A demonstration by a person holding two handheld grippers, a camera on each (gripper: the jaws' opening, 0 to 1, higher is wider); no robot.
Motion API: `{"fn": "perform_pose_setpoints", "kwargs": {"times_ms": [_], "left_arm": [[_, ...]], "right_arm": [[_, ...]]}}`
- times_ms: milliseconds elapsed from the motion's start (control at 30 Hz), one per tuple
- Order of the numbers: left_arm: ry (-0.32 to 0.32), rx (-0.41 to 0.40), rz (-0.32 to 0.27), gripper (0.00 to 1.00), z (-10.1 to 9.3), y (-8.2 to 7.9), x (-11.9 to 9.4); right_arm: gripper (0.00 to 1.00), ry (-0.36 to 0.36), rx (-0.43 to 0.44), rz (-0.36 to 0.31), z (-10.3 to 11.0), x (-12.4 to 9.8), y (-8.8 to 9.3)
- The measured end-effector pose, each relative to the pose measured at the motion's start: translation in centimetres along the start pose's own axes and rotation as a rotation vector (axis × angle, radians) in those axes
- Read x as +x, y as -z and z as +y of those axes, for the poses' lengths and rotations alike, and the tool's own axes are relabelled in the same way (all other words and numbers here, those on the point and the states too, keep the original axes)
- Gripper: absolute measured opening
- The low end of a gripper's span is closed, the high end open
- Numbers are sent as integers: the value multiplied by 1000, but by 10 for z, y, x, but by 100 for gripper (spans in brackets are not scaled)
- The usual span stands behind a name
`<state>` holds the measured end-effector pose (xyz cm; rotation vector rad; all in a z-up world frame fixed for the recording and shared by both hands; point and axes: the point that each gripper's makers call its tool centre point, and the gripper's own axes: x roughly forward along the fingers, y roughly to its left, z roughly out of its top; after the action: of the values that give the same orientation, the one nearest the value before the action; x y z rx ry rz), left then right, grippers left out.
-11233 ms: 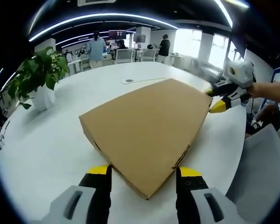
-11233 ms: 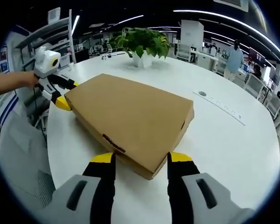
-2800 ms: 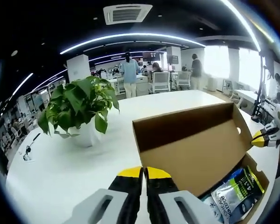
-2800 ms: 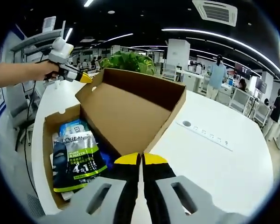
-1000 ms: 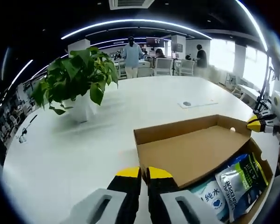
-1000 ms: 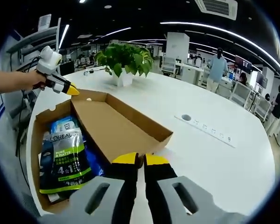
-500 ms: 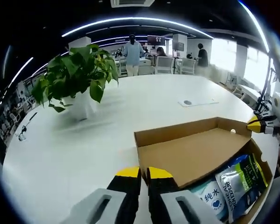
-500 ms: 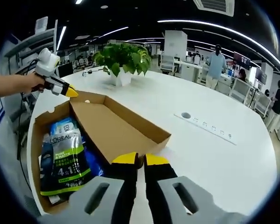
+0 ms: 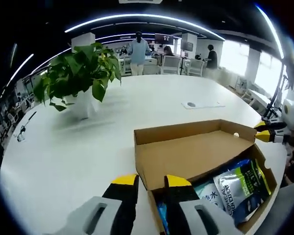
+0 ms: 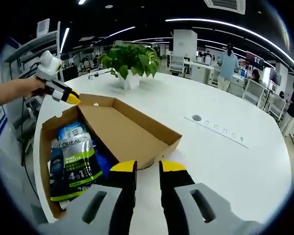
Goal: Operate the shoe box by opening the lid, removing the specified soft item, and placing it in the target area until the item is outside and the box remains undamaged.
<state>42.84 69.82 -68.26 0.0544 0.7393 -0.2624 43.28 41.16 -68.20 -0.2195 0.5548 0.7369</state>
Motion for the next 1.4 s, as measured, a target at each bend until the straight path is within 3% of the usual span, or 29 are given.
{"fn": "perform_pose_setpoints", "kwargs": {"times_ms": [133,567,833,1400], "left_arm": [[19,3,4,28,-8,5,-8],[85,-9,22,32,-35,23,-25],[189,-79,89,35,-63,50,-30],[376,-193,169,41,-110,81,-28]], "right_arm": [[23,-11,18,-2,6,-10,1],[36,-37,78,10,27,-38,16],[45,-54,98,21,46,-54,25],[53,-87,105,25,76,-77,47]]}}
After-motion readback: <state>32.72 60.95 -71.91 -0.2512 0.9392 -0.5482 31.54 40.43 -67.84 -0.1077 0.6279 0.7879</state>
